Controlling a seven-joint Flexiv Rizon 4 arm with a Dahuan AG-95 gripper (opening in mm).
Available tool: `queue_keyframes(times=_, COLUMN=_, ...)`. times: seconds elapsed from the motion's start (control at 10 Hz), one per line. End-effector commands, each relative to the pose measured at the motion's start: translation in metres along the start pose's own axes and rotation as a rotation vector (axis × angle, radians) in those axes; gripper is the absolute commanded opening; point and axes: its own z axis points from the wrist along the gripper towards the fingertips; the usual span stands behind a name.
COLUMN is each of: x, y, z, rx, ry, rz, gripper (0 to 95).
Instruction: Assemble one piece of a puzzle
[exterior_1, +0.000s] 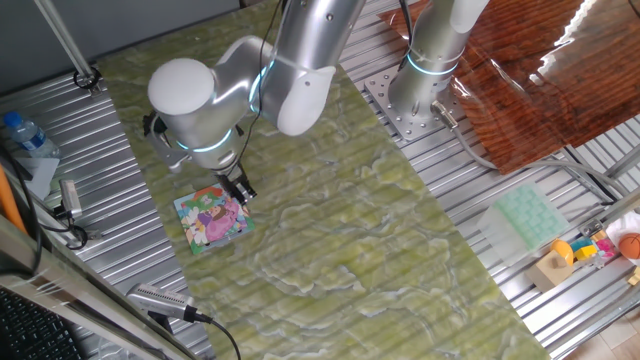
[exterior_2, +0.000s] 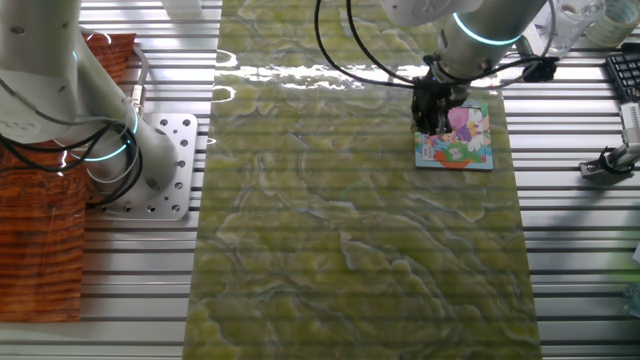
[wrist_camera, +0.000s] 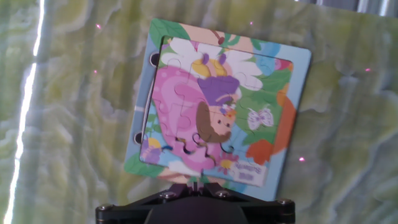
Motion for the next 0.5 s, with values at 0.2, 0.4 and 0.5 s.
queue_keyframes(times=0.2, x=-0.0022, y=0.0002, z=0.0008, rx=0.029, ry=-0.012, rz=-0.014, gripper=0.0)
queue_keyframes(times=0.4, x=-0.0036, y=0.0005, z=0.0014, rx=0.035, ry=-0.022, rz=-0.016, gripper=0.0)
queue_keyframes(times=0.5, x=-0.0044, y=0.0007, z=0.0006, rx=0.036, ry=-0.025, rz=-0.019, gripper=0.0)
